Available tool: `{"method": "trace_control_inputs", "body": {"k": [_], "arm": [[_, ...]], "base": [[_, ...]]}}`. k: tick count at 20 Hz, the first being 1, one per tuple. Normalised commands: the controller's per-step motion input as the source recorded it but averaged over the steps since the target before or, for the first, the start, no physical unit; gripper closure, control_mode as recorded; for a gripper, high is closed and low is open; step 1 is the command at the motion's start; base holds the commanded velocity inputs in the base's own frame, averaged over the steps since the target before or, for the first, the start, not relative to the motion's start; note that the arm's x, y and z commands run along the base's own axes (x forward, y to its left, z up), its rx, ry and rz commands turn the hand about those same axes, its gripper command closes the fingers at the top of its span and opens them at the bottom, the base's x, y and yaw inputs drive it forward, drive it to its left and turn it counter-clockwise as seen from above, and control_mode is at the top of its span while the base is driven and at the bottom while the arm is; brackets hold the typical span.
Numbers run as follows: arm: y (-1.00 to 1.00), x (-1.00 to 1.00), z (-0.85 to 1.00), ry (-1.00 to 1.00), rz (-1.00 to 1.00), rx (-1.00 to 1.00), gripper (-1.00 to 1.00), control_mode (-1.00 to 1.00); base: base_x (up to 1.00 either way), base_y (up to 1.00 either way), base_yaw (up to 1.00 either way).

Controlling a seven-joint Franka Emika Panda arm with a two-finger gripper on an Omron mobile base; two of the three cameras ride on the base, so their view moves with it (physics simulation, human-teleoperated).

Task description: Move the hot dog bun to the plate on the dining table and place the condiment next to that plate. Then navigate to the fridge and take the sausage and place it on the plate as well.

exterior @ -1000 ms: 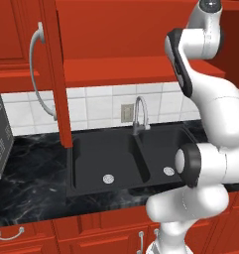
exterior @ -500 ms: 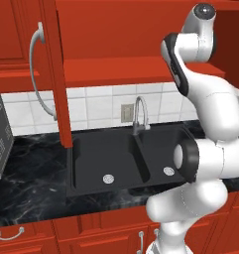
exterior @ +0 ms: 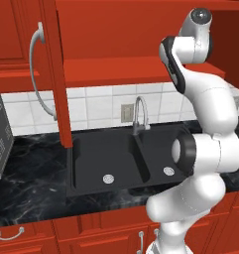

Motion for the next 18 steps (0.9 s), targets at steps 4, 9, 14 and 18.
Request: {"method": "trace_control_inputs", "body": {"k": [4, 9, 14, 18], "arm": [[-0.12, 0.16, -0.01, 0.00, 0.00, 0.00, -1.00, -1.00], [-0.08, 0.19, -0.04, 0.00, 0.00, 0.00, -1.00, -1.00], [-0.08, 0.14, -0.04, 0.00, 0.00, 0.00, -1.00, -1.00], [-0.05, 0.06, -0.09, 0.00, 0.00, 0.00, 1.00, -1.00]], "base": [[0.00, 0.00, 0.00], [0.00, 0.00, 0.00], [0.00, 0.00, 0.00], [0.00, 0.00, 0.00]]}}
